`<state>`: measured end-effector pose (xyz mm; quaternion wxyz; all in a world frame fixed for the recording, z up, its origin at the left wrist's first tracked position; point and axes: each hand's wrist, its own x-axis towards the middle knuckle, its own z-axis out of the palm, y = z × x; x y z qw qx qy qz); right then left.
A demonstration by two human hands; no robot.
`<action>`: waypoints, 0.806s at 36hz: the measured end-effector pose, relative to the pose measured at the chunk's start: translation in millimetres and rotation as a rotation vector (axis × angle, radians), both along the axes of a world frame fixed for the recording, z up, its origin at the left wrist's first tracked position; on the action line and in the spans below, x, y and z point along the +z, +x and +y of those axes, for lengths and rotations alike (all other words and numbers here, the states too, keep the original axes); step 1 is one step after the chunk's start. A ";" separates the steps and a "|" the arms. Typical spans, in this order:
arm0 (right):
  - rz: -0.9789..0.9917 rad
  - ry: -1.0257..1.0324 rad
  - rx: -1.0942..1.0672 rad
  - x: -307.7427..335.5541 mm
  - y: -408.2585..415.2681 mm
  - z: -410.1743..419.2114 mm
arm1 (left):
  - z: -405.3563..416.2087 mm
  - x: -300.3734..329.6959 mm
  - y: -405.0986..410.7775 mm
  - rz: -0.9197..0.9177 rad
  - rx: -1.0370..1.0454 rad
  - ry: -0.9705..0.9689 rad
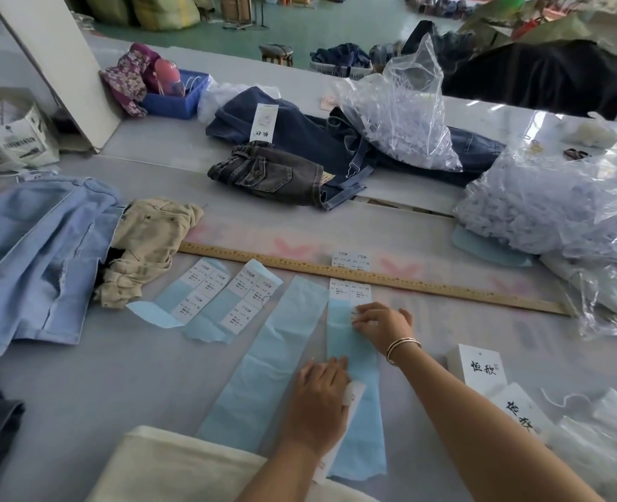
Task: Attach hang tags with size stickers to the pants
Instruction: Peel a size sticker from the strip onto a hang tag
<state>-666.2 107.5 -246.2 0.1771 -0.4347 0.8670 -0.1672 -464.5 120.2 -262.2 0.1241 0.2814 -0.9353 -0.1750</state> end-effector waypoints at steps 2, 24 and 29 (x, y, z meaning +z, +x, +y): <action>0.014 0.000 -0.020 0.6 2.4 -0.8 | 0.1 -0.1 0.0 0.004 0.003 -0.005; 0.265 0.049 0.255 6.2 -2.0 7.2 | -2.3 -12.9 -1.3 0.016 0.022 -0.083; 0.298 0.093 0.254 14.4 -1.0 0.0 | -3.2 -12.4 -1.3 0.016 0.006 -0.101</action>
